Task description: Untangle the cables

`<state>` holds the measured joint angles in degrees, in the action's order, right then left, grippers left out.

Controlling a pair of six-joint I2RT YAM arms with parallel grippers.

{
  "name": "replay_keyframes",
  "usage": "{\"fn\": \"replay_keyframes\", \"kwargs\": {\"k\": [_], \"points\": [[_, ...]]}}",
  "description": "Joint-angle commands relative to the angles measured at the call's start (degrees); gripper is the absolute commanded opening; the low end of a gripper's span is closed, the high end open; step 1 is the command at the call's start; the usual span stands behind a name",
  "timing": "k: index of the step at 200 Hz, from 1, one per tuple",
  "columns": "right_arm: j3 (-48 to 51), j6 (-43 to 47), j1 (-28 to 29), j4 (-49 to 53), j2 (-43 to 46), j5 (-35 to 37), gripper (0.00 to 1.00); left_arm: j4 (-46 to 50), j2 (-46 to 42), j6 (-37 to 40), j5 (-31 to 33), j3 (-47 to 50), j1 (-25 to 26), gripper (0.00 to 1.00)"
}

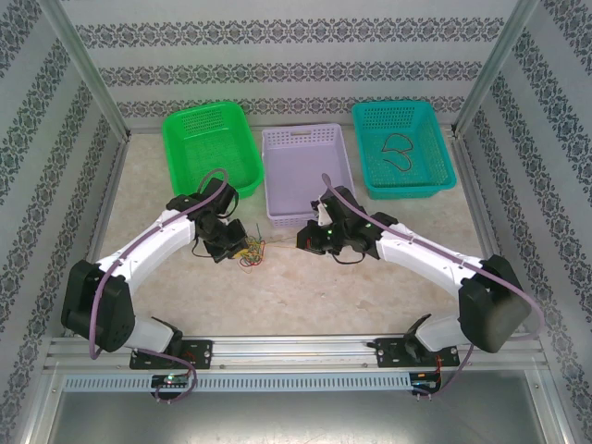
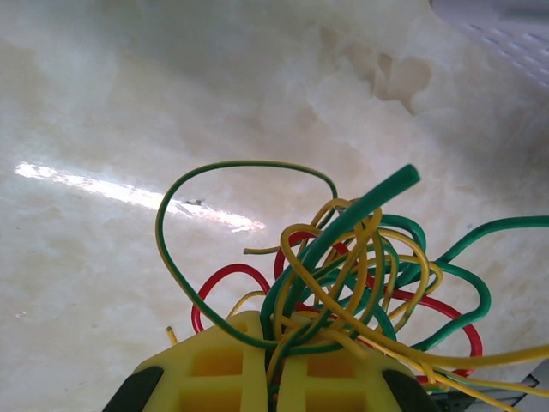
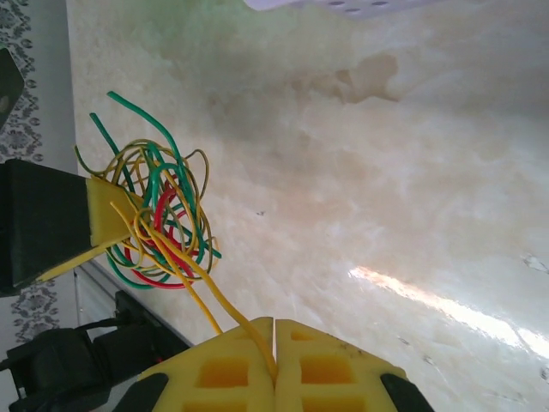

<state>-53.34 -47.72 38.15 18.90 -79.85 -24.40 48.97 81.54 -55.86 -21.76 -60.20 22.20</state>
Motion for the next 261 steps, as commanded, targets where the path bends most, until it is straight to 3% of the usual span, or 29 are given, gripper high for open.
{"fn": "replay_keyframes", "kwargs": {"k": [1, 29, 37, 81, 132, 158, 189, 230, 261], "points": [[2.5, 2.9, -5.2, 13.2, 6.6, 7.8, 0.00, 8.8, 1.7, 0.4, 14.4, -0.1, -2.2, 0.02], [1.9, 4.1, -8.9, 14.0, 8.2, 3.4, 0.00, 10.1, 3.3, 4.0, 14.5, -0.7, -2.2, 0.27], [1.4, 4.6, -8.6, 14.6, 6.9, 1.9, 0.00, 10.0, 3.3, 4.3, 14.1, -0.4, -2.1, 0.30], [3.8, 0.9, -3.1, 12.2, 3.0, 2.6, 0.00, 10.5, 1.1, 3.3, 14.3, -1.2, -0.2, 0.32], [4.8, 4.4, -4.1, 16.4, 1.8, 6.2, 0.00, 14.1, 2.1, 3.7, 19.2, -2.0, 1.8, 0.32], [4.6, 6.2, -4.2, 17.3, 0.3, 4.7, 0.00, 9.9, 1.5, 1.6, 11.8, -1.8, 3.7, 0.38], [4.6, 6.1, -4.3, 16.6, -0.4, 5.3, 0.00, 6.6, 2.5, -2.9, 5.1, -1.4, 11.0, 0.43], [4.4, 5.6, -4.4, 15.9, -1.0, 4.9, 0.00, 4.8, 5.9, -3.2, 5.1, 1.8, 13.3, 0.48], [4.1, 5.9, -4.5, 16.4, -0.8, 4.5, 0.00, 4.4, 11.5, -0.1, 11.9, 0.8, 13.5, 0.43]]}}
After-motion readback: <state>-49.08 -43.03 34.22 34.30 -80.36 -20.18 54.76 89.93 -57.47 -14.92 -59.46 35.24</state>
